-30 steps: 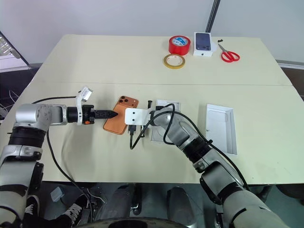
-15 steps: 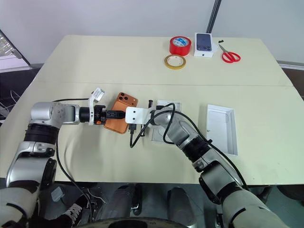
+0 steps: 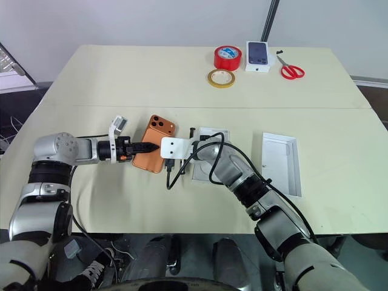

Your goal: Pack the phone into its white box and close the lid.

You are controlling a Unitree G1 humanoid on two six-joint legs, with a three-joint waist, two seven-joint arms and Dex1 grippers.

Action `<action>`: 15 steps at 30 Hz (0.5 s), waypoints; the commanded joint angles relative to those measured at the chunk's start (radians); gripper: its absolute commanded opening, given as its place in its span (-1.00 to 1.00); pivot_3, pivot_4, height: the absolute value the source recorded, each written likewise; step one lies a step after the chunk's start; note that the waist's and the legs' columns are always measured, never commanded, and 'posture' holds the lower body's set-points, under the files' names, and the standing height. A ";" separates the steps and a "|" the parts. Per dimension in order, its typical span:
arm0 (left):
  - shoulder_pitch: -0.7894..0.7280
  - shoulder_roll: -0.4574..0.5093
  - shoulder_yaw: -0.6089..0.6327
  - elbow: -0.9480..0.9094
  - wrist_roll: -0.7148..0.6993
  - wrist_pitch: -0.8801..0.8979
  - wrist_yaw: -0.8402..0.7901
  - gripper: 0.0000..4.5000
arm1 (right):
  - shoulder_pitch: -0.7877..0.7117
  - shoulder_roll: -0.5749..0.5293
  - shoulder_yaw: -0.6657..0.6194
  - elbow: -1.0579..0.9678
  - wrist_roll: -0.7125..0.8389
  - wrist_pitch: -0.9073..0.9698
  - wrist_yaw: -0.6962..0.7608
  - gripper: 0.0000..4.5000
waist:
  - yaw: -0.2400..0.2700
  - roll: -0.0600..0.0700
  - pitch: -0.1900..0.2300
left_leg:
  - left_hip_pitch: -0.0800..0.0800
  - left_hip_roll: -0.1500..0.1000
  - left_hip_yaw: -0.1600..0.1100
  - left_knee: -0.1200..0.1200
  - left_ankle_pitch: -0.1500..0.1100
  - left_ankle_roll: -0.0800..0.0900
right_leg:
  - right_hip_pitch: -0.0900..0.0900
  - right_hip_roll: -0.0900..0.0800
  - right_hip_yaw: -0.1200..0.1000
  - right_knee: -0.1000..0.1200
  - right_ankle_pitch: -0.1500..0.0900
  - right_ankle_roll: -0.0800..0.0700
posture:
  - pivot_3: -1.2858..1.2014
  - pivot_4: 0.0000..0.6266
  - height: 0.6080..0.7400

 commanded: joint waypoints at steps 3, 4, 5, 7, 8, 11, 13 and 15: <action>0.071 -0.019 0.105 -0.087 -0.061 0.036 0.054 -0.98 | 0.051 0.042 -0.193 -0.182 0.284 0.098 0.095 -1.00 | -0.001 -0.001 0.002 | -0.001 0.000 0.000 0.000 0.000 0.000 | -0.001 -0.001 0.000 0.000 0.000 0.000 | 0.03 -0.52 0.82; 0.090 -0.038 0.139 -0.120 -0.076 0.021 0.074 -0.98 | 0.062 0.044 -0.231 -0.224 0.364 0.151 0.138 -1.00 | -0.002 0.000 0.002 | -0.001 0.000 0.000 0.000 0.000 -0.001 | -0.001 -0.001 0.000 0.000 0.000 0.000 | 0.03 -0.52 0.82; 0.140 -0.066 0.161 -0.212 -0.074 -0.060 0.101 -1.00 | 0.082 0.032 -0.273 -0.290 0.476 0.198 0.208 -0.89 | -0.002 0.000 0.002 | -0.001 0.000 0.000 -0.001 0.000 0.000 | -0.001 -0.002 0.000 0.000 0.000 0.000 | 0.03 -0.52 0.82; 0.219 -0.083 0.140 -0.358 -0.067 -0.141 0.108 -1.00 | 0.112 -0.008 -0.308 -0.363 0.565 0.224 0.279 -0.64 | 0.002 0.000 0.002 | -0.001 0.001 0.000 -0.001 0.000 0.000 | 0.000 -0.002 0.000 -0.001 0.000 0.000 | 0.03 -0.52 0.82; 0.240 -0.091 0.142 -0.393 -0.089 -0.114 0.111 -1.00 | 0.135 -0.059 -0.299 -0.368 0.530 0.185 0.289 -0.41 | 0.004 -0.001 0.002 | -0.001 0.001 0.000 -0.001 0.000 -0.001 | 0.000 -0.003 0.000 -0.002 0.000 0.000 | 0.03 -0.52 0.82; 0.237 -0.154 0.243 -0.411 -0.184 -0.027 0.177 -1.00 | 0.242 -0.233 -0.298 -0.434 0.503 0.087 0.373 0.04 | 0.017 -0.001 0.001 | 0.000 -0.001 -0.002 -0.001 -0.002 -0.002 | 0.001 -0.006 -0.001 -0.006 0.000 0.000 | 0.03 -0.52 0.82; 0.220 -0.190 0.306 -0.411 -0.223 0.012 0.233 -1.00 | 0.303 -0.298 -0.319 -0.497 0.549 0.081 0.407 0.04 | 0.020 -0.002 0.002 | -0.001 -0.002 -0.001 -0.001 -0.004 -0.001 | 0.002 -0.007 -0.001 -0.009 0.000 -0.001 | 0.03 -0.52 0.82; 0.204 -0.219 0.356 -0.402 -0.262 0.076 0.274 -1.00 | 0.375 -0.366 -0.323 -0.534 0.532 0.035 0.419 0.04 | 0.019 -0.001 0.003 | -0.004 -0.002 -0.001 -0.001 -0.003 0.002 | 0.001 -0.007 -0.001 -0.009 0.000 0.000 | 0.03 -0.52 0.82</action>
